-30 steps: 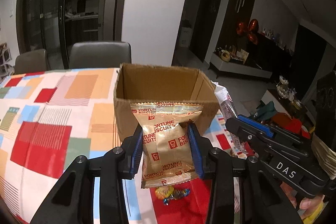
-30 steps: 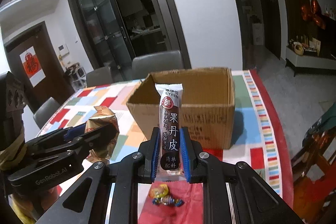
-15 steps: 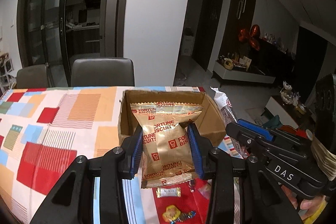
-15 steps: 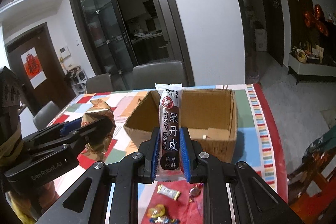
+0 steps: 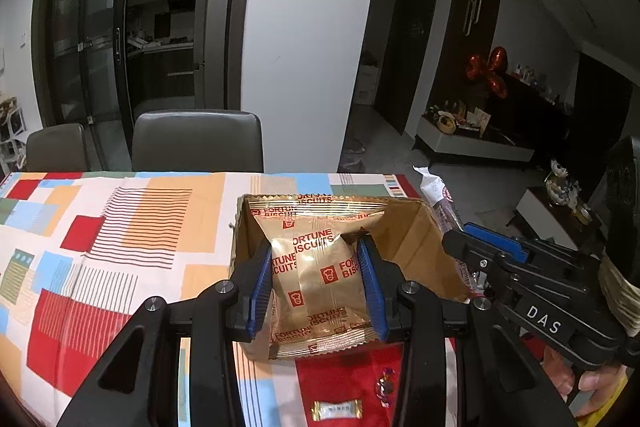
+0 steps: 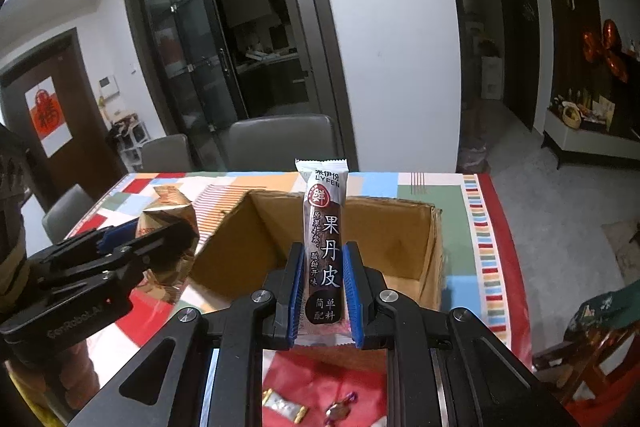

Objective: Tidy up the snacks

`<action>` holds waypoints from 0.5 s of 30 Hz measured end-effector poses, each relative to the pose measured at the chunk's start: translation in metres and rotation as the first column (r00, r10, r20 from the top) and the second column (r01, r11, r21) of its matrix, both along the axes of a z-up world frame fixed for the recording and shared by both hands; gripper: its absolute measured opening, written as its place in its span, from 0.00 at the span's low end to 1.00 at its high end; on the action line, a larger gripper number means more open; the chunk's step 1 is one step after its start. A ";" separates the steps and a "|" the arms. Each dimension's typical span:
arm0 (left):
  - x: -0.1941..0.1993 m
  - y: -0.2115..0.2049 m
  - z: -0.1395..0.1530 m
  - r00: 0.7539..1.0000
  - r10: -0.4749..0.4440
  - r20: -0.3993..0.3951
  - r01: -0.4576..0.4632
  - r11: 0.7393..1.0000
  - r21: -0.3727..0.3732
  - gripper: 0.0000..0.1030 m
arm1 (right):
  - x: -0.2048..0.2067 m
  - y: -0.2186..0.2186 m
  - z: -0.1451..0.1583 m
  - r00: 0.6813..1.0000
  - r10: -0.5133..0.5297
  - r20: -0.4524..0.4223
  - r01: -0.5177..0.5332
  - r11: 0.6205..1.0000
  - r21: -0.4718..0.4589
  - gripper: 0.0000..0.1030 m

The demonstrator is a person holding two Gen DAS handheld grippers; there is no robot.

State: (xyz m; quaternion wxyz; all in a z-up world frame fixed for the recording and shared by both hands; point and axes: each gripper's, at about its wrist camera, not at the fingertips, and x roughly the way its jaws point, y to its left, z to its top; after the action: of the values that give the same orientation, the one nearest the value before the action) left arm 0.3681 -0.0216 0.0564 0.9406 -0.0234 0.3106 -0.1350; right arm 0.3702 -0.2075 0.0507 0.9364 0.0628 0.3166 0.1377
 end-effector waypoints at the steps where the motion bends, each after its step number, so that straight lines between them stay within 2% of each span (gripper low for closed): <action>1: 0.003 -0.001 -0.001 1.000 -0.004 -0.001 0.004 1.000 0.001 0.39 | 0.005 -0.001 -0.002 1.000 0.000 -0.011 0.000 1.000 0.000 0.20; 6: 0.024 -0.006 -0.011 0.999 -0.012 -0.034 0.013 1.000 0.012 0.39 | 0.021 -0.002 -0.007 0.999 0.001 -0.032 -0.002 1.000 -0.020 0.20; 8: 0.031 -0.010 -0.015 0.999 -0.017 -0.051 0.017 1.000 0.011 0.42 | 0.025 -0.001 -0.009 0.999 0.006 -0.041 -0.006 1.000 -0.022 0.20; 10: 0.032 -0.011 -0.018 0.998 -0.005 -0.060 0.007 1.000 0.028 0.59 | 0.029 -0.001 -0.012 0.999 0.000 -0.051 -0.001 1.000 -0.030 0.32; 11: 0.030 -0.011 -0.019 0.998 0.002 -0.056 0.000 0.999 0.041 0.60 | 0.029 -0.003 -0.013 0.999 -0.012 -0.051 0.010 0.999 -0.031 0.47; 15: 0.016 -0.013 -0.021 0.999 0.009 -0.044 -0.006 0.997 0.072 0.61 | 0.017 -0.009 -0.015 0.999 -0.047 -0.026 0.045 0.998 -0.043 0.49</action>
State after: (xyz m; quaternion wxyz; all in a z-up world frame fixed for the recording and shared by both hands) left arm 0.3841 -0.0343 0.0355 0.9342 0.0061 0.3361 -0.1195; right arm 0.3868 -0.2167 0.0359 0.9360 0.0520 0.3308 0.1085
